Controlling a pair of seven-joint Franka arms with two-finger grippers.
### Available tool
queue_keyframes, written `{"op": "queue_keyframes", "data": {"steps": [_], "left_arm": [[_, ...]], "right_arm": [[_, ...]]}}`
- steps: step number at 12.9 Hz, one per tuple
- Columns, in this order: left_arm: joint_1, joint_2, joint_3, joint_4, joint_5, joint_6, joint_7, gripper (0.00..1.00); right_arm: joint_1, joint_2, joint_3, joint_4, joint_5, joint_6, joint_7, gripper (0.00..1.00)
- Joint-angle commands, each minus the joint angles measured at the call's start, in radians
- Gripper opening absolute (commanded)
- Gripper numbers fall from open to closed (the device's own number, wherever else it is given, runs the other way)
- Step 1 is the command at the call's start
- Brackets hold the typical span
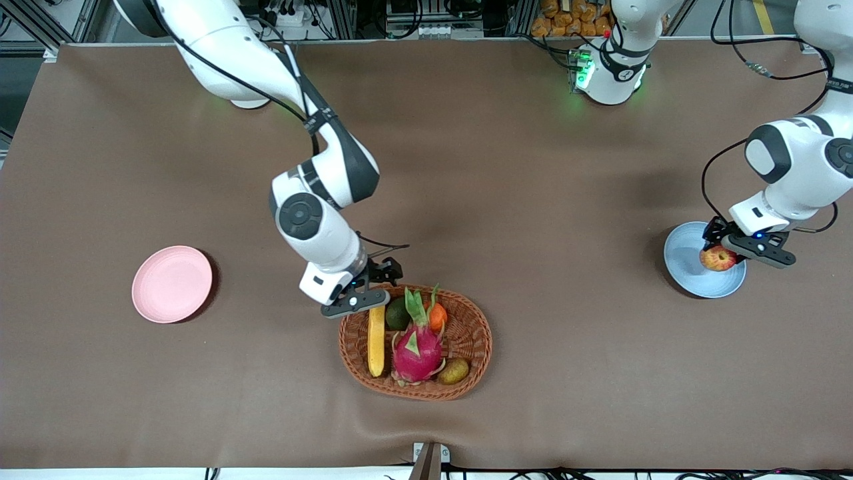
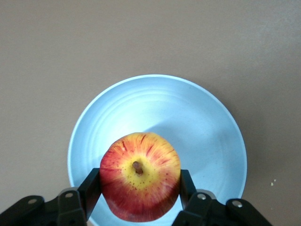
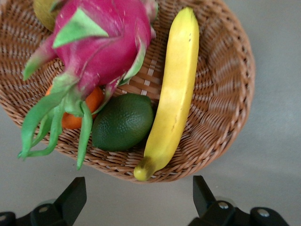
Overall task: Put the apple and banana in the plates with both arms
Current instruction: 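Lower the apple onto the blue plate while the right gripper reaches the banana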
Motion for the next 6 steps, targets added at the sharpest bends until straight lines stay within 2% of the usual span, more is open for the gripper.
{"op": "queue_keyframes", "data": {"steps": [1,4,5,6], "left_arm": [[0.019,0.007,-0.01,-0.019,0.02,0.041,-0.004,0.51],[0.022,0.018,-0.01,-0.047,0.02,0.095,-0.004,0.6],[0.022,0.018,-0.01,-0.047,0.018,0.095,-0.004,0.76],[0.027,0.024,-0.01,-0.045,0.018,0.095,-0.004,0.98]], "right_arm": [[0.025,0.024,-0.008,0.025,-0.035,-0.001,0.095,1.0],[0.033,0.041,-0.008,0.025,-0.167,0.013,0.11,1.0],[0.033,0.055,-0.008,0.025,-0.196,0.039,0.109,1.0],[0.035,0.067,-0.008,0.025,-0.207,0.081,0.106,1.0]]}}
